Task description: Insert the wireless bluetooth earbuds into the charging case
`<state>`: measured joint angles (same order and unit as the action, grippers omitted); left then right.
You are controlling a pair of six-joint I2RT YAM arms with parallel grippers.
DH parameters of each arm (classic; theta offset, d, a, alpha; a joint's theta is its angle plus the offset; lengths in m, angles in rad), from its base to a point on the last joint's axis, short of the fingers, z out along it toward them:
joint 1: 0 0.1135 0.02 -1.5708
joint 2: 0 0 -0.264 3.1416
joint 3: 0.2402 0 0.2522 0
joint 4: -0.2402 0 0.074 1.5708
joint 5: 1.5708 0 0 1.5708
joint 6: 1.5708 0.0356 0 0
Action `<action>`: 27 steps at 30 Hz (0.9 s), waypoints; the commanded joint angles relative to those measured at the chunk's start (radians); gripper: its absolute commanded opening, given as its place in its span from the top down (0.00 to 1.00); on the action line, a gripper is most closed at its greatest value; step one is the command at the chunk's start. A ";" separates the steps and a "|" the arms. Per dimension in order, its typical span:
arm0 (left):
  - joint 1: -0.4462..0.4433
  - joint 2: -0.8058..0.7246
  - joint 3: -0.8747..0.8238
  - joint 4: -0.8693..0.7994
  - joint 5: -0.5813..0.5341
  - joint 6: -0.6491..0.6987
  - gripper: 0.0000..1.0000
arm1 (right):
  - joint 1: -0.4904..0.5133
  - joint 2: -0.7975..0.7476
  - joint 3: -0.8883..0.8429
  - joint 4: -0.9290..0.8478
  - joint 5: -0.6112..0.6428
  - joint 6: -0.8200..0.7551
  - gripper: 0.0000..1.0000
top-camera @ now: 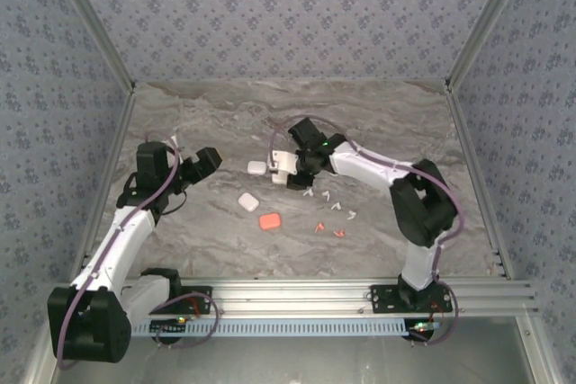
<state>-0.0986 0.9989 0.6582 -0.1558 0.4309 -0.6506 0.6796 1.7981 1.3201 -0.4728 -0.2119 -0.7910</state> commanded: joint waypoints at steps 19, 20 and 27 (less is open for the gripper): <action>-0.348 0.239 0.161 0.300 0.321 -0.118 0.19 | 0.005 -0.310 -0.088 0.131 -0.091 0.161 0.63; -0.349 0.246 0.159 0.308 0.321 -0.122 0.22 | 0.006 -0.313 -0.088 0.131 -0.094 0.163 0.63; -0.358 0.277 0.178 0.318 0.327 -0.123 0.40 | 0.011 -0.311 -0.085 0.133 -0.128 0.175 0.63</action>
<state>-0.4465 1.2713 0.7940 0.1253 0.7479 -0.7773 0.6811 1.5162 1.2392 -0.3519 -0.3042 -0.6388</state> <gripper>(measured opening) 0.605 0.390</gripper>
